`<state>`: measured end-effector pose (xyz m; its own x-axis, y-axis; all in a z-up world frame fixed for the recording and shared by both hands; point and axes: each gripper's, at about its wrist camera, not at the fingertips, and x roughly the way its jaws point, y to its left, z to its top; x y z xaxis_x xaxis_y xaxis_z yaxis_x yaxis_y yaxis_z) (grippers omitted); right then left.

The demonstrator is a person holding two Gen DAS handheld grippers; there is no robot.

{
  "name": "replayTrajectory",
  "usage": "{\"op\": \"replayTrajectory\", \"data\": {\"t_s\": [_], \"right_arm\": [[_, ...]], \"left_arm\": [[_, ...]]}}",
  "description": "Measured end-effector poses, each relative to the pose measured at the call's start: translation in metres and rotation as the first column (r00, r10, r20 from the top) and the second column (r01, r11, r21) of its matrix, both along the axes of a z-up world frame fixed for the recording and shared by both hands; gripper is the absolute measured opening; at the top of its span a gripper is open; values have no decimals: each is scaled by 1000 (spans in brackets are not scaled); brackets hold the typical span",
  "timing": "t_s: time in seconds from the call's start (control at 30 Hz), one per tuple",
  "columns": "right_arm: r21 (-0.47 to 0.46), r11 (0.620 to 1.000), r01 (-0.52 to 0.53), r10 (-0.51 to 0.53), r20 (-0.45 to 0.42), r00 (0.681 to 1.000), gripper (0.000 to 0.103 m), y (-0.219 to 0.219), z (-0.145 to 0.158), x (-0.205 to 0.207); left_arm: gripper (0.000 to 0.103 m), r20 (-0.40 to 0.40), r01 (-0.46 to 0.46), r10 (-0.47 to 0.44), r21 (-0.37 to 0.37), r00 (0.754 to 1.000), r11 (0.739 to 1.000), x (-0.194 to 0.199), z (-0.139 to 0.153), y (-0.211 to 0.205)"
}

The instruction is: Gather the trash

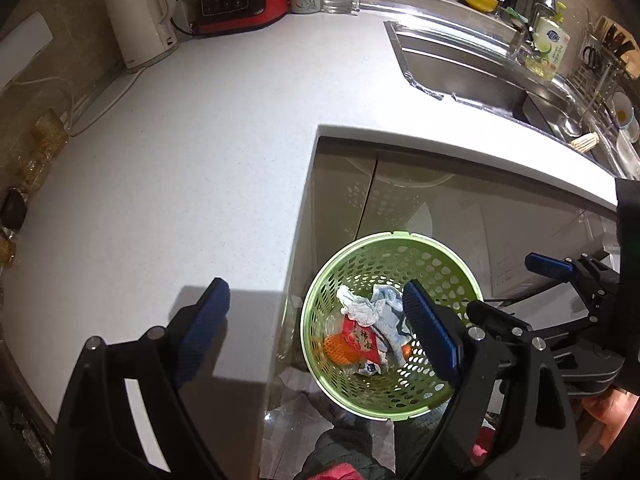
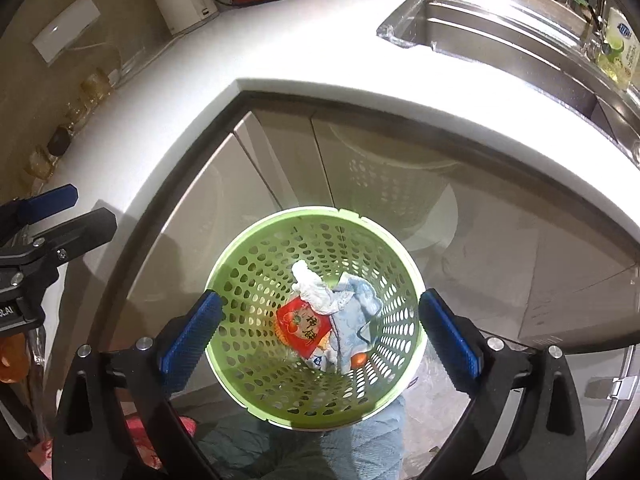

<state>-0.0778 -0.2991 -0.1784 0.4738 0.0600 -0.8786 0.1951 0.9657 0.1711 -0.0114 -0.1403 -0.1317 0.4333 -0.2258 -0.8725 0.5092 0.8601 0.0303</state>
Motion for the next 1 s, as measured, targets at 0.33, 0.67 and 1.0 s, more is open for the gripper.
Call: {"op": "replayTrajectory", "data": {"t_s": [0.33,0.67,1.0], "right_arm": [[-113,985,-131,147,155,977,101,-1,98,54],[-183,945,-271,321,364,875,101,-11,213,116],[-218,918,-332,397,502,768,101,-16,285,124]], "left_arm": [[84,102,-190,195,-63,975,980,32,65,4],[91,299,-390,424,-169,855,905,53,167,6],[95,375,-543,589,-231,716,807,45,220,7]]}}
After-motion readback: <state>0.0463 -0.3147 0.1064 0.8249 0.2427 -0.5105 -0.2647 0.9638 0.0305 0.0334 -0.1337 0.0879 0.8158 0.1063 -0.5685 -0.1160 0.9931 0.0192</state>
